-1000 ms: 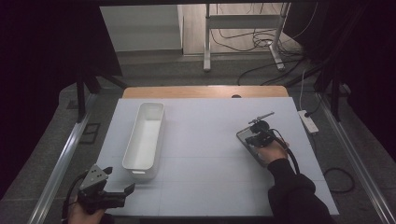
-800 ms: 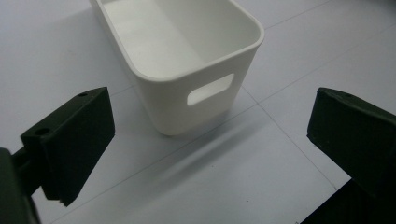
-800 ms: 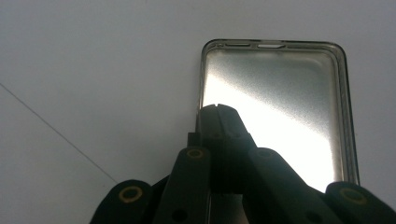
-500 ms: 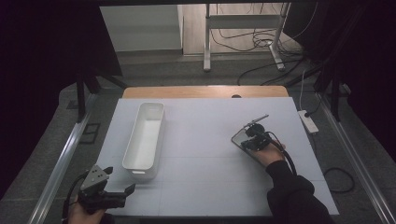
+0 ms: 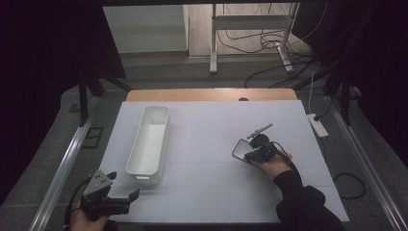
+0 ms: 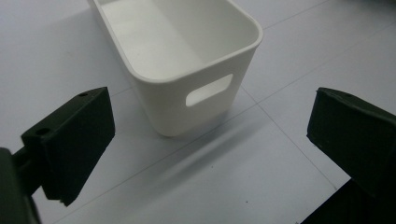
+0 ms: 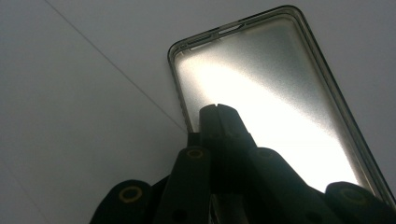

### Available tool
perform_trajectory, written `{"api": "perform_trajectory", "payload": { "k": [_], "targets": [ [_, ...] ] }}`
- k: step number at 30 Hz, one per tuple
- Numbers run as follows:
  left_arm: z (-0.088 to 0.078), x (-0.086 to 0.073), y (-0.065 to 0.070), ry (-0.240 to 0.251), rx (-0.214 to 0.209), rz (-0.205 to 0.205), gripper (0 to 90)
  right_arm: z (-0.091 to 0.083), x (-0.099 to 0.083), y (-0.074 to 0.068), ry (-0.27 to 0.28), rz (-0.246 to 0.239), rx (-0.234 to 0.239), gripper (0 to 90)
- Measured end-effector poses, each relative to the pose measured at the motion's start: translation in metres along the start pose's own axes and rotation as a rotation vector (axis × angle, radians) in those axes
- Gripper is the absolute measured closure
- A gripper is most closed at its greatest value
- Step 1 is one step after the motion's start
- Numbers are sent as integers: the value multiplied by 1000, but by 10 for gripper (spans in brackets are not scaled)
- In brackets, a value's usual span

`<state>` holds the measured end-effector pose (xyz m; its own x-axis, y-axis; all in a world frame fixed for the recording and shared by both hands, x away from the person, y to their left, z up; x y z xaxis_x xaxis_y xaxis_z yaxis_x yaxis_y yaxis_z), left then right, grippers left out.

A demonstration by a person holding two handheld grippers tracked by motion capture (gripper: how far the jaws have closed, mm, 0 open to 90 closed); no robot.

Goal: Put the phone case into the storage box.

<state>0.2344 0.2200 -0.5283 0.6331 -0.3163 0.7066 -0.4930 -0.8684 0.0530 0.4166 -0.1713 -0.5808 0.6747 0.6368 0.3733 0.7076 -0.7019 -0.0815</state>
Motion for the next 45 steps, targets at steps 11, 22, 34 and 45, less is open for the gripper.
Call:
{"api": "perform_trajectory", "payload": {
  "k": [11, 22, 34, 45],
  "targets": [
    [0, 0, 0, -1, 0, 1, 19, -2, -11, -23, -21, -43, 44, 900],
    [0, 0, 0, -1, 0, -4, 19, -24, -22, -30, 20, -79, 43, 900],
    [1, 0, 0, -4, 1, -1, 19, -37, -68, -32, -20, -72, 53, 900],
    [1, 1, 1, -8, 2, 2, 21, -40, -87, -17, -60, -59, -3, 896]
  ]
}}
Point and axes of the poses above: each handheld gripper's, and its own axes: z roughly forward along the jaws, x roughly out of its top, y roughly to its right, the point moved 9 cm from there along z, roughly forward along the jaws, and after that the axes turned 6 degrees about -y, right-handed, at the moved point
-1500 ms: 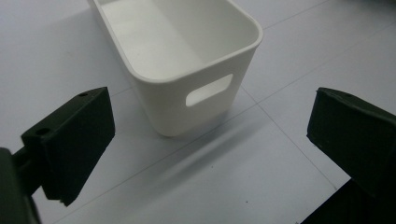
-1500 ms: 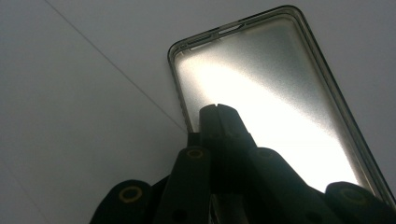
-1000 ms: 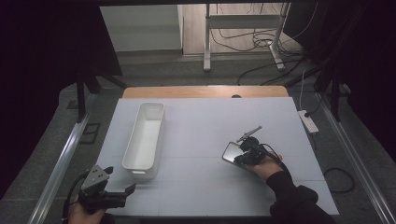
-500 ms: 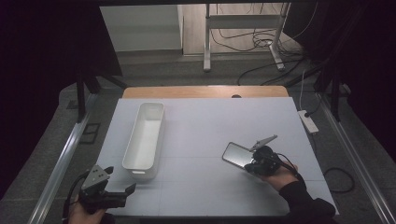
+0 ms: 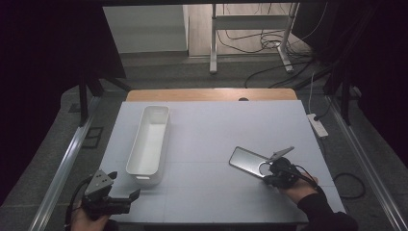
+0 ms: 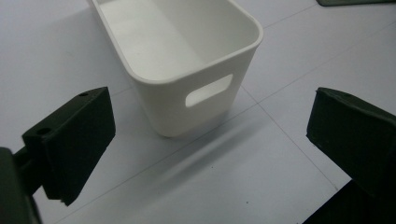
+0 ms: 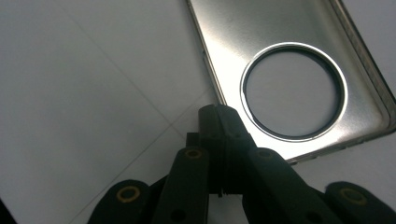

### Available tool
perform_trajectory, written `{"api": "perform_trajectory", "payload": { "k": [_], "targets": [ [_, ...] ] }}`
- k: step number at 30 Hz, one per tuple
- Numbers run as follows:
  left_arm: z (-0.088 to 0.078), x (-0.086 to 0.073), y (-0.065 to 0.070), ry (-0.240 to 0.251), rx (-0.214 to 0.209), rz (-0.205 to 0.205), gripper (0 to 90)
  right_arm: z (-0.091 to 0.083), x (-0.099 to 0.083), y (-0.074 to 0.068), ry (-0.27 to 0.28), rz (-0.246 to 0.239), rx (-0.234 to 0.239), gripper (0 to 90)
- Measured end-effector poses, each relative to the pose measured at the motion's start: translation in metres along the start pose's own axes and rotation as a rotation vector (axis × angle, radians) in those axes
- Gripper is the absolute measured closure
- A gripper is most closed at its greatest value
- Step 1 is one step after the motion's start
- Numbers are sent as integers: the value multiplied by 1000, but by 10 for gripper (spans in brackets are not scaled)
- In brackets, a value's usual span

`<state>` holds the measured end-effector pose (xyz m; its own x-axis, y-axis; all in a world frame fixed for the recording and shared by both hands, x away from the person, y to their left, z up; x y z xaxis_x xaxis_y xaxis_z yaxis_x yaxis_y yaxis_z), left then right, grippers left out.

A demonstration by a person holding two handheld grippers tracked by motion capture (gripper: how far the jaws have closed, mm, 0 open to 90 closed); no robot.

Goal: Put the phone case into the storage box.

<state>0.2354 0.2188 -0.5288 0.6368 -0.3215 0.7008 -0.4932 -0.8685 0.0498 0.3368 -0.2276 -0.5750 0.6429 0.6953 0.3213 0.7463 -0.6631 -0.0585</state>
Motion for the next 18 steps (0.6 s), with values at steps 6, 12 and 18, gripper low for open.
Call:
{"api": "perform_trajectory", "payload": {
  "k": [6, 12, 18],
  "targets": [
    [0, 0, 0, -2, 1, 2, 21, 2, 6, 20, 11, 25, -39, 897],
    [1, 0, 0, -4, 1, 1, 22, 2, 12, 39, 34, 80, -54, 897],
    [1, 0, 0, -7, 4, 3, 23, 5, 22, 56, 52, 117, -78, 897]
  ]
}}
Point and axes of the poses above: each handheld gripper's, and its own axes: z roughly forward along the jaws, x roughly out of its top, y roughly to its right, the point moved 9 cm from there along z, roughly forward along the jaws, and after that the axes turned 6 degrees about -y, right-handed, at the moved point
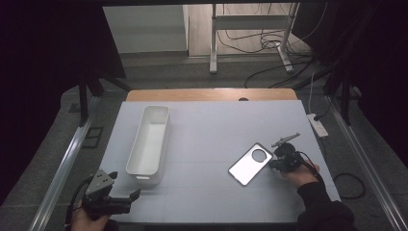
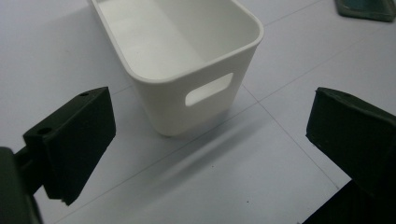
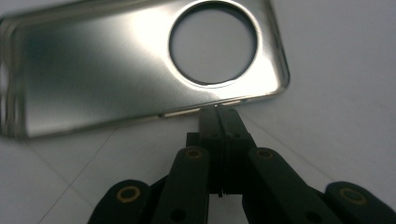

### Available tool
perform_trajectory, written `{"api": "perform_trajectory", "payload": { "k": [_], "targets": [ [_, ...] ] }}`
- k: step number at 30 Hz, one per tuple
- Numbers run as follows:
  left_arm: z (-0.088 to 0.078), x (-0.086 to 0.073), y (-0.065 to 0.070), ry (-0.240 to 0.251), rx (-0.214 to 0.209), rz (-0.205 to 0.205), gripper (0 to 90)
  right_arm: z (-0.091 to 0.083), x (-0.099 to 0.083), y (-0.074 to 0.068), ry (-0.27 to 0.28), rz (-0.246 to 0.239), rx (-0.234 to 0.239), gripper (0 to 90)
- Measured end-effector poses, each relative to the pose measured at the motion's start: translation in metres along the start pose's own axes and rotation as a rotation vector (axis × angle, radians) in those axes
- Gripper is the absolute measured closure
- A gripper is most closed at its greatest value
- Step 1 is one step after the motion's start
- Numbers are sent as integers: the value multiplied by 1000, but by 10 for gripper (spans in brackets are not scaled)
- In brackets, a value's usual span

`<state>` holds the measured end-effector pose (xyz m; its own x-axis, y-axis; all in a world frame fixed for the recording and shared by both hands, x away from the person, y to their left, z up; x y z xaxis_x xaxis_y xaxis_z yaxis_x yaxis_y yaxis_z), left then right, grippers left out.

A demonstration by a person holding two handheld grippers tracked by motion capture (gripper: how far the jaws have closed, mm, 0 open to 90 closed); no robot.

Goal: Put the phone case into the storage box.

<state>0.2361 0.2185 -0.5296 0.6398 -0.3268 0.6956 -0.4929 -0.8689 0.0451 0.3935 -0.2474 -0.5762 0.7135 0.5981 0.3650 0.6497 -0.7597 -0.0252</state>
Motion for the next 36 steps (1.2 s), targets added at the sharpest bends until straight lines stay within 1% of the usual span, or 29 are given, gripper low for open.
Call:
{"api": "perform_trajectory", "payload": {
  "k": [3, 4, 6, 8, 19, 24, 27, 36],
  "targets": [
    [0, 0, 0, 0, -1, -2, 23, 4, 7, 6, 4, 14, -10, 898],
    [0, 0, 0, 0, -1, -2, 23, 6, 8, 7, -6, 10, -18, 899],
    [0, 0, 0, 0, -1, -2, 23, 7, 13, 9, 3, 18, -17, 898],
    [0, 0, 0, 0, -1, -2, 23, 9, 16, 10, 3, 13, -26, 898],
    [0, 0, 0, -1, -1, -1, 23, 15, 31, 10, 26, 16, -34, 897],
    [0, 0, 0, 0, -2, -2, 23, 19, 39, 8, 33, 17, -25, 897],
    [0, 0, 0, 0, -3, -2, 23, 21, 44, 4, 37, 13, -16, 897],
    [0, 0, 0, 0, -4, -3, 23, 29, 59, -10, 48, -23, -1, 896]
  ]
}}
Point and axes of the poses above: each handheld gripper's, and its own axes: z roughly forward along the jaws, x roughly out of its top, y roughly to its right, the point moved 9 cm from there along z, roughly forward along the jaws, and after that the axes turned 6 degrees about -y, right-handed, at the moved point
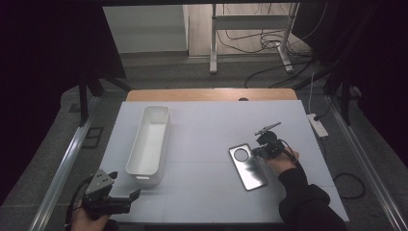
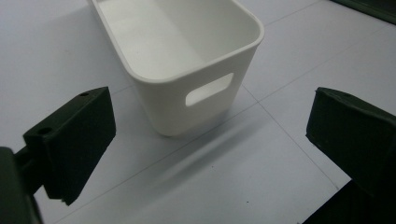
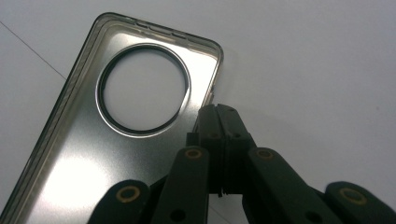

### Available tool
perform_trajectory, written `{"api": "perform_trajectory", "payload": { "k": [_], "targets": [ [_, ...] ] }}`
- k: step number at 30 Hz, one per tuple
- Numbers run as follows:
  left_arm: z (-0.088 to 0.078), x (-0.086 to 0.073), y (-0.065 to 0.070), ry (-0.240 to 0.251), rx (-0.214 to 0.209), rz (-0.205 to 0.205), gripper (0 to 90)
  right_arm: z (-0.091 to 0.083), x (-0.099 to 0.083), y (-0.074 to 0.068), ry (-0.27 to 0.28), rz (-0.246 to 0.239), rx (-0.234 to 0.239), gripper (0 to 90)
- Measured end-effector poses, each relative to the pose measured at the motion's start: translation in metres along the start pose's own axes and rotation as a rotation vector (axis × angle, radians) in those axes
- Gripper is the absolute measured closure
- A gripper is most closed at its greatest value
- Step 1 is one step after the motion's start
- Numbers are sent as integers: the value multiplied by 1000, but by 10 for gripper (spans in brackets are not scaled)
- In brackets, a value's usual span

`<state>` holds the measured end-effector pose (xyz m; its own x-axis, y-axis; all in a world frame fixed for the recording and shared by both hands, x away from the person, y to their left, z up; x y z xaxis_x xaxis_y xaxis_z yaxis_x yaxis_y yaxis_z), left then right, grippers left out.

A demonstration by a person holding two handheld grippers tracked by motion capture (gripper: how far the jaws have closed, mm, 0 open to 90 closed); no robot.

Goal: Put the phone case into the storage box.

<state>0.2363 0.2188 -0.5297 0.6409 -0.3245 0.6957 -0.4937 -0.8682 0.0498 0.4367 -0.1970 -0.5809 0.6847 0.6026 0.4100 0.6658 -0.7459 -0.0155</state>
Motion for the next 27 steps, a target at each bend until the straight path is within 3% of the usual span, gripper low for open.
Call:
{"api": "perform_trajectory", "payload": {
  "k": [8, 14, 22, 27],
  "targets": [
    [0, 0, 0, 1, -1, 0, 23, 4, 7, -10, 3, -33, 14, 896],
    [0, 0, 0, 3, -2, -1, 23, -6, 7, -8, 32, -27, 13, 856],
    [-1, 0, 0, 3, -2, 2, 23, -24, 3, -15, 76, -39, 14, 715],
    [-1, 0, 0, 4, -2, 1, 23, -35, -4, -17, 73, -3, 40, 538]
  ]
}}
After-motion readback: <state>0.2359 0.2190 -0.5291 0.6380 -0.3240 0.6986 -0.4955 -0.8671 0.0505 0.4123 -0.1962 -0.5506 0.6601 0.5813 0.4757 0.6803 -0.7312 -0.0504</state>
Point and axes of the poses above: each handheld gripper's, and its own axes: z roughly forward along the jaws, x roughly out of its top, y roughly to its right, the point moved 9 cm from there along z, roughly forward along the jaws, and after that the axes turned 6 degrees about -y, right-handed, at the moved point
